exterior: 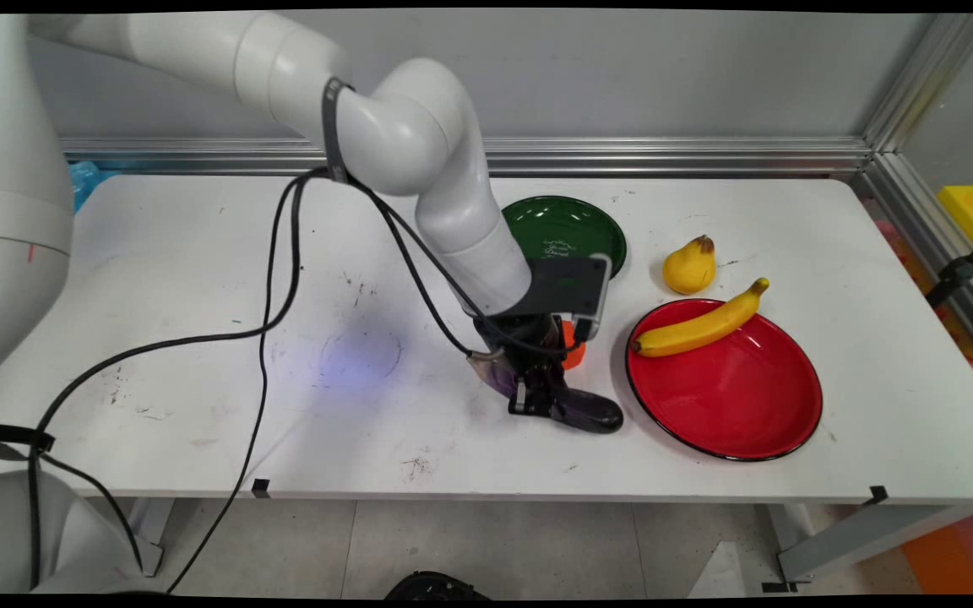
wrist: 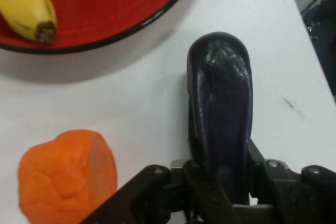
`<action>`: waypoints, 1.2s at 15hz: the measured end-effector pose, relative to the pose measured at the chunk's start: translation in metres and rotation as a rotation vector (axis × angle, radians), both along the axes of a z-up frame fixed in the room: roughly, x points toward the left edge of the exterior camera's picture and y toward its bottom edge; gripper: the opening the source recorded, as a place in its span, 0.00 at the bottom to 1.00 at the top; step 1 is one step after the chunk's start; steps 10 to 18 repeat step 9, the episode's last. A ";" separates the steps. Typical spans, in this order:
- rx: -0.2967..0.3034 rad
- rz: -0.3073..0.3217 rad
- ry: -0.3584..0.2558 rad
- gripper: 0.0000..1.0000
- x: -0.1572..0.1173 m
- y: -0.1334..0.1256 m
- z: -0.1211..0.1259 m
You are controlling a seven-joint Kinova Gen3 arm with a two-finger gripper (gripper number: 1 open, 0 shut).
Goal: Place the picked object on the table
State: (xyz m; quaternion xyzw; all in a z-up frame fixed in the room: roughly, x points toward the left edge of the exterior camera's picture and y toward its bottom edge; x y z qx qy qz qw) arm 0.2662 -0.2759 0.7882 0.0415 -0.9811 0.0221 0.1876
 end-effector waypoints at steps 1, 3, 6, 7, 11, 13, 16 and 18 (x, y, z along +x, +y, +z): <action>0.002 -0.002 -0.002 0.00 -0.001 0.000 -0.005; 0.003 -0.004 -0.001 0.00 -0.004 0.000 -0.013; -0.002 -0.006 0.010 1.00 -0.006 -0.001 -0.017; -0.006 -0.006 0.014 1.00 -0.006 -0.001 -0.017; -0.015 -0.007 0.024 1.00 -0.005 -0.002 -0.013; -0.015 -0.007 0.024 1.00 -0.005 -0.002 -0.013; -0.015 -0.007 0.024 1.00 -0.005 -0.002 -0.013; -0.015 -0.007 0.024 1.00 -0.005 -0.002 -0.013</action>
